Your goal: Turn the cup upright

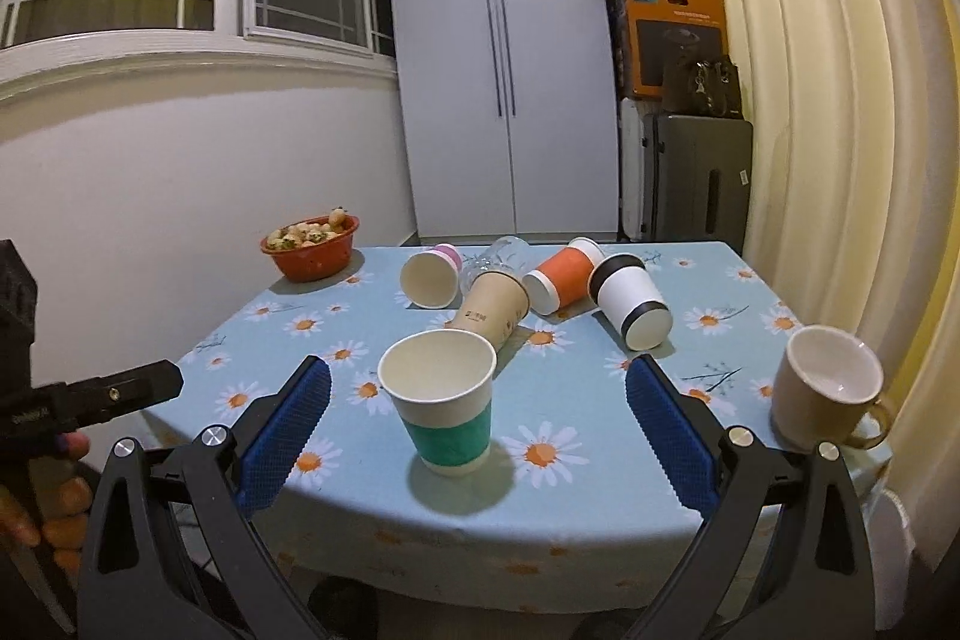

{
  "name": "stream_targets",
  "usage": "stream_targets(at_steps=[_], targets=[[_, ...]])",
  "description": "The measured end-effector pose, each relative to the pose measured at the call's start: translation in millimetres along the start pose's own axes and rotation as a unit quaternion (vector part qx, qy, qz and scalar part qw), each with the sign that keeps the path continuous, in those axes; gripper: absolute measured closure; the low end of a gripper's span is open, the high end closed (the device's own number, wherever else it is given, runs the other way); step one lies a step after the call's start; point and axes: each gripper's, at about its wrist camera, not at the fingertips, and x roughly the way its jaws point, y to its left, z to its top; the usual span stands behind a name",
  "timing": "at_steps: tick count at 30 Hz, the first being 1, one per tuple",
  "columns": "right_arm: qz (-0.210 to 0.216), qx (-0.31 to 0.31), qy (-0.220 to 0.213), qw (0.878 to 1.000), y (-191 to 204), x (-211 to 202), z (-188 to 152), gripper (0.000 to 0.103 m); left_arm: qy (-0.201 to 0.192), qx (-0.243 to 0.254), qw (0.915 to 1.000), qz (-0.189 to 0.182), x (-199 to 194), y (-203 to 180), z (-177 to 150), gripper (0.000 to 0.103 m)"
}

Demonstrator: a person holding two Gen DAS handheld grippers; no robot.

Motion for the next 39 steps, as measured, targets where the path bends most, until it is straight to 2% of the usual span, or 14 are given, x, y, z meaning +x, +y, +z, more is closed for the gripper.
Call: stream_targets(at_steps=[6, 16, 25, 32, 39], targets=[[0.01, -0.051, -0.003, 0.999, 0, -32, 5, 0.005, -0.016, 0.041, 0.999, 0.01, -14, -17, -9, 0.007], [0.014, -0.049, 0.007, 0.999, -17, -51, -12, 0.005, -0.03, 0.117, 0.9921, 0.031, -24, -49, -22, 0.007], [0.008, -0.021, 0.035, 0.999, -30, -51, -23, 0.005, -0.024, 0.138, 0.9891, 0.046, -24, -58, -33, 0.007], [-0.015, -0.013, 0.03, 0.999, -33, -51, -24, 0.005, -0.018, 0.149, 0.9874, 0.049, -20, -62, -36, 0.007], [-0.018, -0.012, 0.032, 0.999, -35, -50, -24, 0.005, -0.021, 0.145, 0.9879, 0.051, -22, -61, -36, 0.007]])
